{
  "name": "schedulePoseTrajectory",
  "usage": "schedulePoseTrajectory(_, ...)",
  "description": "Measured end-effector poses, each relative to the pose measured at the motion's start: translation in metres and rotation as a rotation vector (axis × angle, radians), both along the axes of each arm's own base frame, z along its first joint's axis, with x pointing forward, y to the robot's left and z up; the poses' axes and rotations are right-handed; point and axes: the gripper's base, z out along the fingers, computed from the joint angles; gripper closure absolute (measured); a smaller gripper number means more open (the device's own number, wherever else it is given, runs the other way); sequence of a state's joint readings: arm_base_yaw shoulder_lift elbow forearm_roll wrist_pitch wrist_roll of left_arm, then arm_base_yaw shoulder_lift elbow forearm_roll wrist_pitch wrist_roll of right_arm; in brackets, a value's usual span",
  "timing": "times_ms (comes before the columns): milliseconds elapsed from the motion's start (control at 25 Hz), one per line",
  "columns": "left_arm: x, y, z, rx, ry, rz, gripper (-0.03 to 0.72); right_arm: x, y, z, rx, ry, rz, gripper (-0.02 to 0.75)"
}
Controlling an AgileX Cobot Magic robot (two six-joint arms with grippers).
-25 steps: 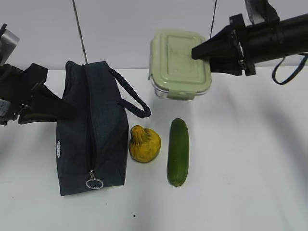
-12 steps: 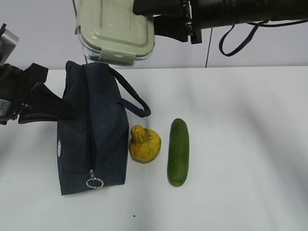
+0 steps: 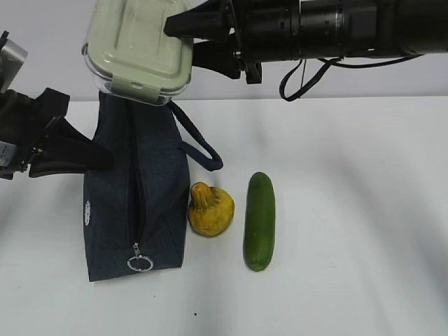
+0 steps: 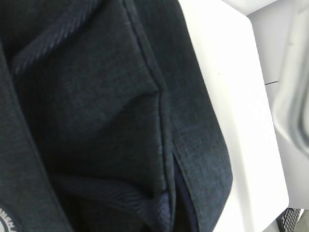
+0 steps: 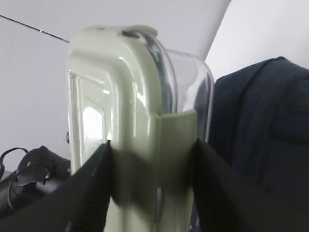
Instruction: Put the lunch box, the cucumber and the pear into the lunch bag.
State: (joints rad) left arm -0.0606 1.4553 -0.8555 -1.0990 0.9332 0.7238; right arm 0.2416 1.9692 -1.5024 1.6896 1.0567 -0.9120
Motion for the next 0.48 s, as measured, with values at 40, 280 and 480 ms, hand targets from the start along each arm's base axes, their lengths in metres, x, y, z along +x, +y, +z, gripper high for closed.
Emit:
schedulePoseTrajectory(40, 0.0, 0.0, 0.0, 0.0, 0.0, 0.0, 0.701, 0.002, 0.0, -0.004, -0.003, 0.008, -0.006, 0.361)
schedulePoseTrajectory(280, 0.0, 0.0, 0.0, -0.006, -0.002, 0.001, 0.701, 0.013, 0.002, -0.034, -0.014, 0.075, -0.017, 0.361)
schedulePoseTrajectory(480, 0.0, 0.0, 0.0, -0.005, -0.003, 0.002, 0.701, 0.014, 0.003, -0.048, -0.08, 0.081, 0.004, 0.361)
